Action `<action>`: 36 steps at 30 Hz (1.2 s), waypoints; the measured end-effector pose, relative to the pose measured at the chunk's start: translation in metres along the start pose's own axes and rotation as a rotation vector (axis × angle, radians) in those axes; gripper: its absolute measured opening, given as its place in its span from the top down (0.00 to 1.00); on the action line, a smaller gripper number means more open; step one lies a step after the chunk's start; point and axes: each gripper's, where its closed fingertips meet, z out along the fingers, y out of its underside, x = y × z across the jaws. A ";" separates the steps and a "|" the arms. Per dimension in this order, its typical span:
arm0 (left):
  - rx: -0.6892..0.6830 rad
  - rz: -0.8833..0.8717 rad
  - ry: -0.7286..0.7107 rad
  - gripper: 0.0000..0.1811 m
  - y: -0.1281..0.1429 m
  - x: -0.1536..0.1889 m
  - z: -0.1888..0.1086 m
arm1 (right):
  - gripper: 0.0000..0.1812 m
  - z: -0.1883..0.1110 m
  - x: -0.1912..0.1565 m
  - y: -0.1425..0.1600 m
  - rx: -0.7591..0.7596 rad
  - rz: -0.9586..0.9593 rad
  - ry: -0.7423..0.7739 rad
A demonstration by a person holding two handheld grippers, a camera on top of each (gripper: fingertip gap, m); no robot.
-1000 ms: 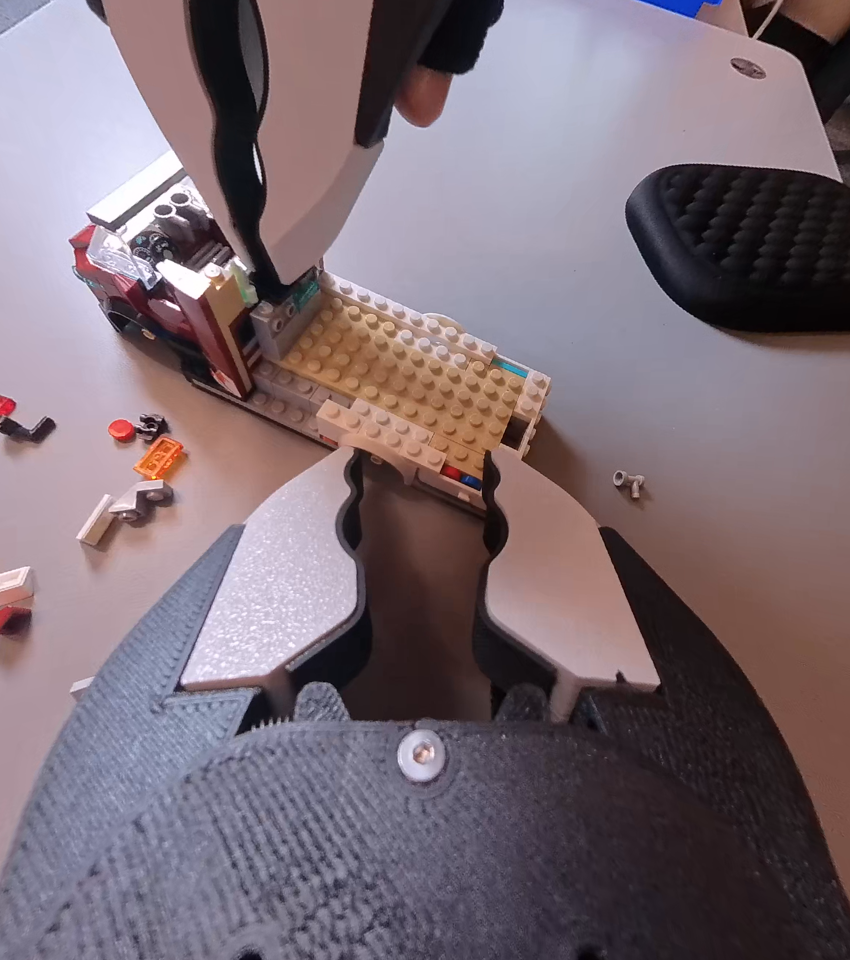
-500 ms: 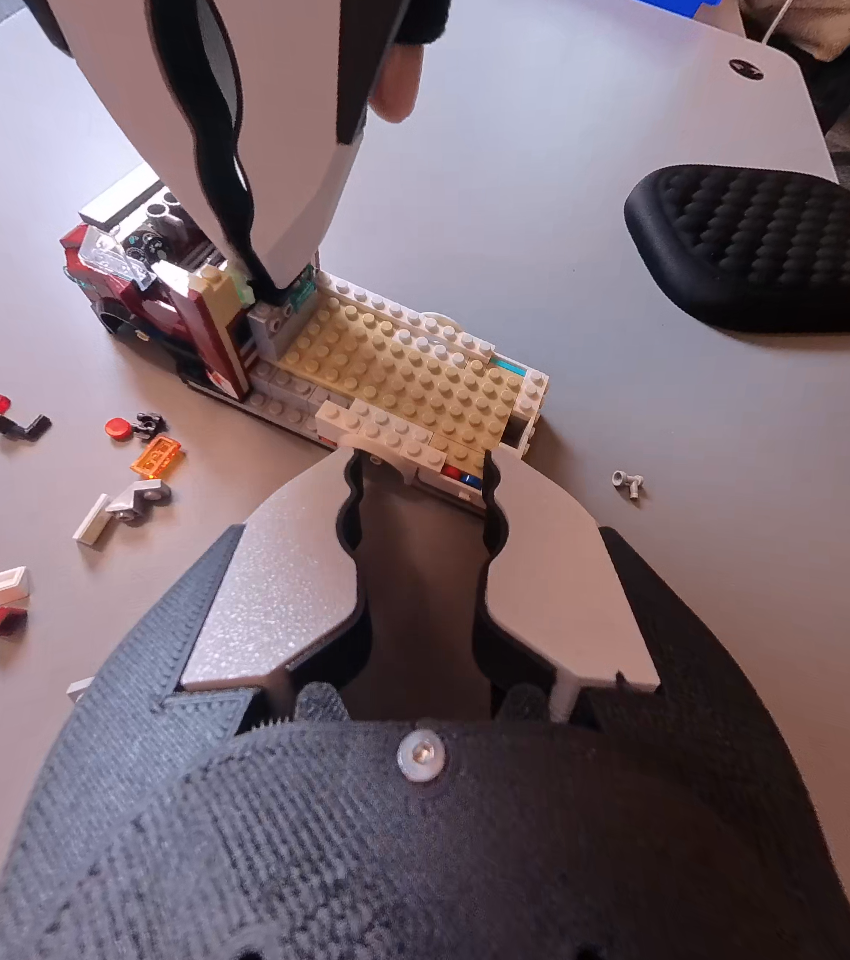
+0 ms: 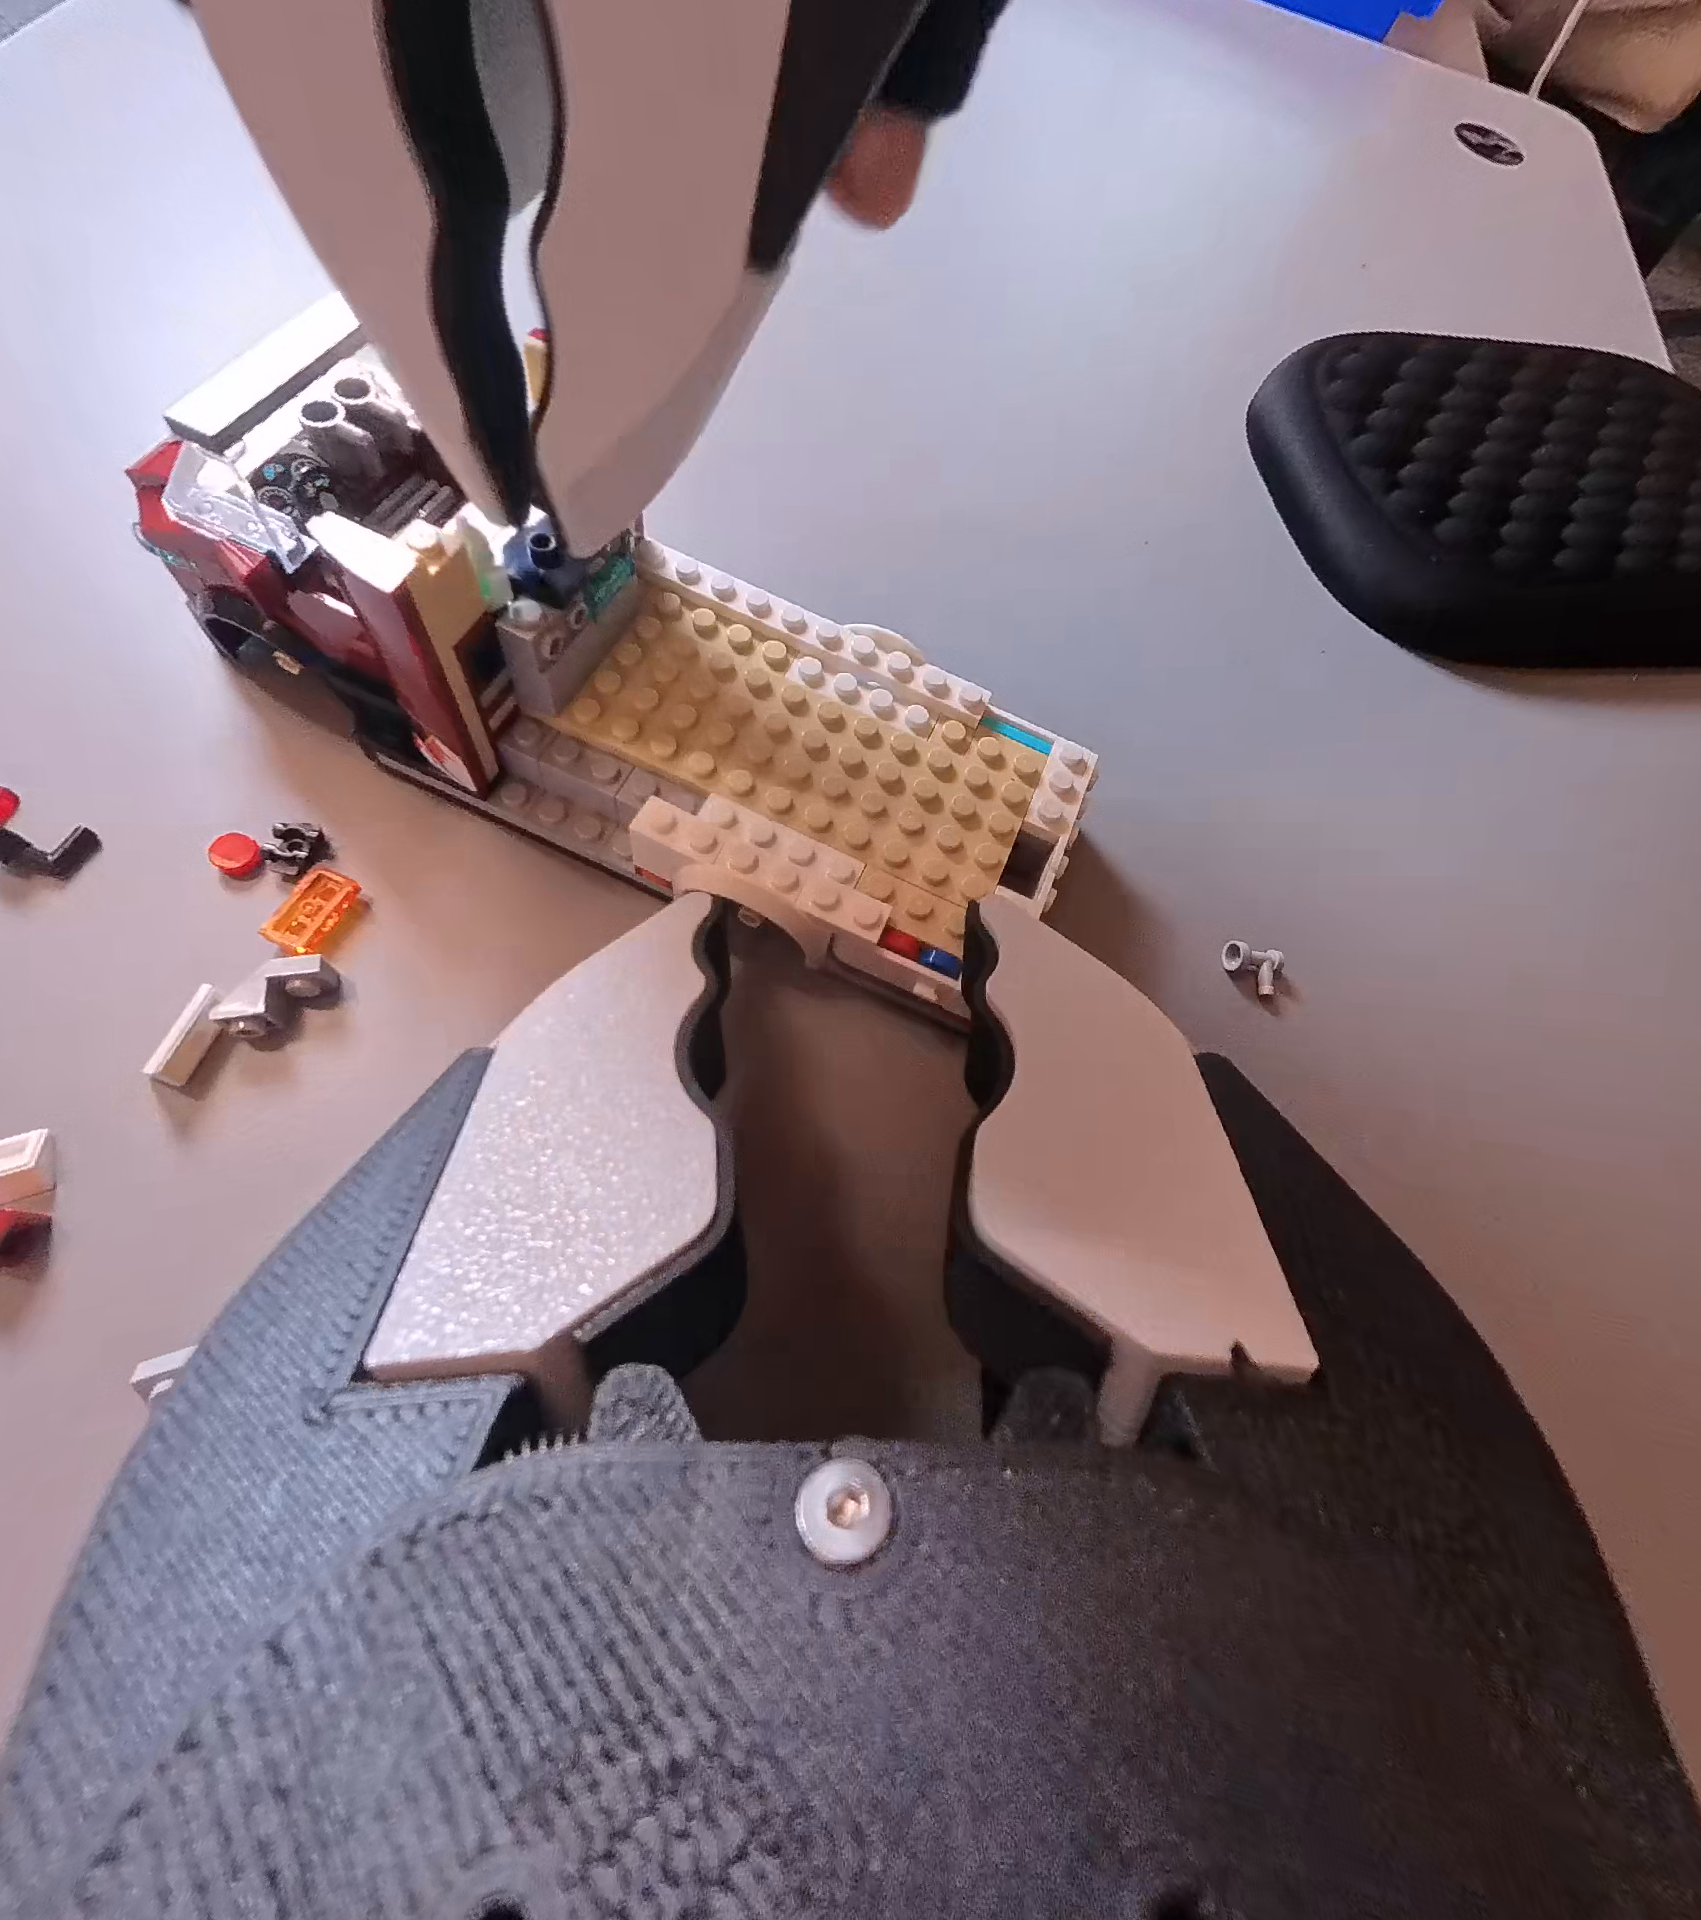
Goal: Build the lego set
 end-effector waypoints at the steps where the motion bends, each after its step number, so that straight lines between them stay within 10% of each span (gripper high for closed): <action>1: 0.000 0.000 -0.001 0.76 0.000 0.000 0.000 | 0.94 -0.006 -0.002 -0.003 0.051 0.031 -0.004; 8: 0.001 -0.003 -0.001 0.76 0.000 0.000 0.000 | 0.90 -0.046 -0.022 -0.001 0.376 0.156 0.121; 21: 0.006 0.018 -0.022 0.76 -0.001 0.000 -0.001 | 0.88 -0.031 -0.012 0.015 0.772 0.344 0.379; 36: 0.007 0.013 -0.012 0.79 0.000 0.000 -0.003 | 0.89 -0.005 0.012 0.010 0.692 0.127 0.277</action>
